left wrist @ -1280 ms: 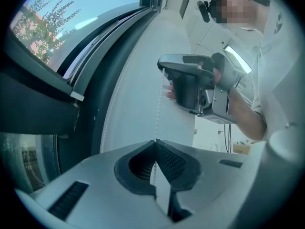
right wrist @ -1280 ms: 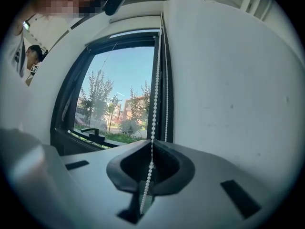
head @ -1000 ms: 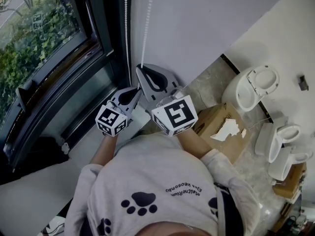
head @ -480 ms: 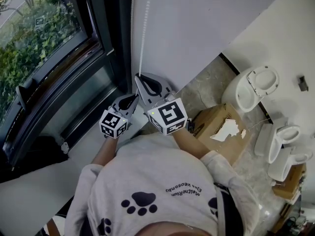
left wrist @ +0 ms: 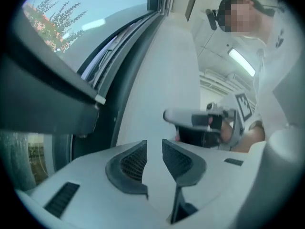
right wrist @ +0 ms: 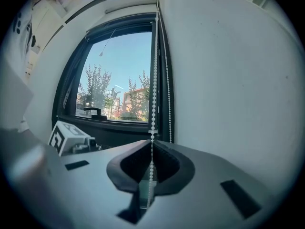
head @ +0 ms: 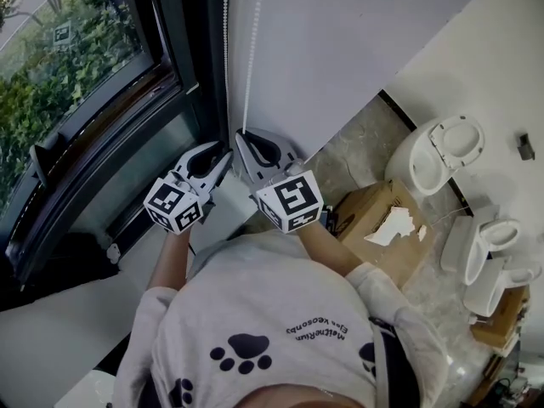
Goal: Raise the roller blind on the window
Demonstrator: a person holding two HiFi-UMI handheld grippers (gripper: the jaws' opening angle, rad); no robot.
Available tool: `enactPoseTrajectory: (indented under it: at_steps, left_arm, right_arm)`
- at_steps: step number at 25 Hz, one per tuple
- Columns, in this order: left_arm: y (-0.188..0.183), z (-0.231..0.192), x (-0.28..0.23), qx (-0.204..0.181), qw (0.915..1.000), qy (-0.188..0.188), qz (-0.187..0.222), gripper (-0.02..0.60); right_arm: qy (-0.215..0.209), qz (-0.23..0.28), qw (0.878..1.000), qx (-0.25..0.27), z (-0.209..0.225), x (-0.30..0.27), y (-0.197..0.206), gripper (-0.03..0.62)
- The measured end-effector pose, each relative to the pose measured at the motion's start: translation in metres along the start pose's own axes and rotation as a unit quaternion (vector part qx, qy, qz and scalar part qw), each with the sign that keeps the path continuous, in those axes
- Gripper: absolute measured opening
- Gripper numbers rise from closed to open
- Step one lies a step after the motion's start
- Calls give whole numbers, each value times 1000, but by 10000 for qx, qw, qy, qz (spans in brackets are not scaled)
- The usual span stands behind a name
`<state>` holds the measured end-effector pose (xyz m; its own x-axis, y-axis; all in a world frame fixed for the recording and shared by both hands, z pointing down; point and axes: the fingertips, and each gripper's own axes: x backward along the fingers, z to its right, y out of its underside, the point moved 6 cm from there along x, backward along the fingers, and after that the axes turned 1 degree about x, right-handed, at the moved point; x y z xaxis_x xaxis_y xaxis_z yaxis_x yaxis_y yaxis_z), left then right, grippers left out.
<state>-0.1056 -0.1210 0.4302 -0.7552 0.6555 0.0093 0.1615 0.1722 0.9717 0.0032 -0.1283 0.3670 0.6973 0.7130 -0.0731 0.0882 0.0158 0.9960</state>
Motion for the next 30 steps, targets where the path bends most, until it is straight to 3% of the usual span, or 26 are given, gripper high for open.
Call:
enactPoseTrajectory:
  at_steps: [5,12,17,22,30]
  left_arm:
    - [-83,6,11,-398,9979,86,510,100]
    - [-148,28,-4,-909,9953,288,155,86]
    - [-158,42,-25,-865,9949,483,166,77]
    - [-157,47,-37,-972,9945,374,112,12]
    - [-141,47,-38,-1044,9943,204,-20,9]
  right_arm:
    - [-32,17,10000,11,-3,-2,1,12]
    - [-44,17,10000,1,-3,-3,0,12]
    - [-34,16,10000,-1,-3,-3,0,12]
    - [-12,50,10000,-7,-4,-4,-1,12]
    - [12,-68,9999,-73,-3,-6,16,12]
